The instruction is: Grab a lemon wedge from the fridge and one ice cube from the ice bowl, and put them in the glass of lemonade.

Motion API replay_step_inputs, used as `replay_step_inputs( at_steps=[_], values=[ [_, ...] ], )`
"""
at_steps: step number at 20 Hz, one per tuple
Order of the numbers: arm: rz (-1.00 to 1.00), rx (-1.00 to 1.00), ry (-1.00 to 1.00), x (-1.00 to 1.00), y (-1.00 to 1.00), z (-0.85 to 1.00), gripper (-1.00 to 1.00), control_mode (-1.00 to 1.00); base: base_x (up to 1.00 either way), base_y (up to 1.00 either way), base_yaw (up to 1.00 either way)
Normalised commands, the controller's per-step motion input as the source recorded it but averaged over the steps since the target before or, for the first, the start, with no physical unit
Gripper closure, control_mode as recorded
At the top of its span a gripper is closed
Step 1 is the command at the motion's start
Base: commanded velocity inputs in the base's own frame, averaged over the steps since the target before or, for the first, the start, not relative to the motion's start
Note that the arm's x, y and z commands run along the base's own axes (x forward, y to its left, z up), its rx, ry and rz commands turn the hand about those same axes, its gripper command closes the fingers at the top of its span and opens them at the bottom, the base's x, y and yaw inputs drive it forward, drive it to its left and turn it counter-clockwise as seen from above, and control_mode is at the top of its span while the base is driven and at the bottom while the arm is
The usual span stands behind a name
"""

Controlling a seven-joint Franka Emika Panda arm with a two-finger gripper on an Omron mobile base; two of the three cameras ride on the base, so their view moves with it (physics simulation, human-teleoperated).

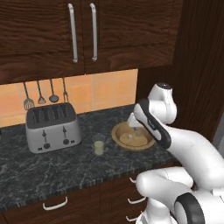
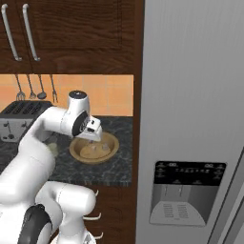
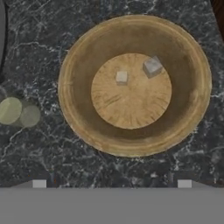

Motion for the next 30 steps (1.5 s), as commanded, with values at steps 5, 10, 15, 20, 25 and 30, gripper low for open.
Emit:
replay_step_inputs(
  at_steps=[5, 10, 15, 20, 25, 30],
  values=[
    [0.00, -0.13, 0.25, 0.93, 0.01, -0.32, -1.00, -1.00, 0.00, 0.00, 0.00],
    [0.00, -0.06, 0.27, 0.50, -0.09, -0.64, -1.00, -1.00, 0.00, 0.00, 0.00],
    [0.00, 0.00, 0.07, 0.12, -0.07, -0.35, -1.00, -1.00, 0.00, 0.00, 0.00],
    [0.00, 0.01, 0.00, 0.00, 0.03, -0.46, -1.00, -1.00, 0.00, 0.00, 0.00],
    [0.00, 0.04, -0.05, 0.00, 0.15, -0.44, -1.00, -1.00, 0.00, 0.00, 0.00],
    [0.00, 0.00, -0.10, 0.06, 0.05, -0.18, -1.00, -1.00, 0.00, 0.00, 0.00]
  ],
)
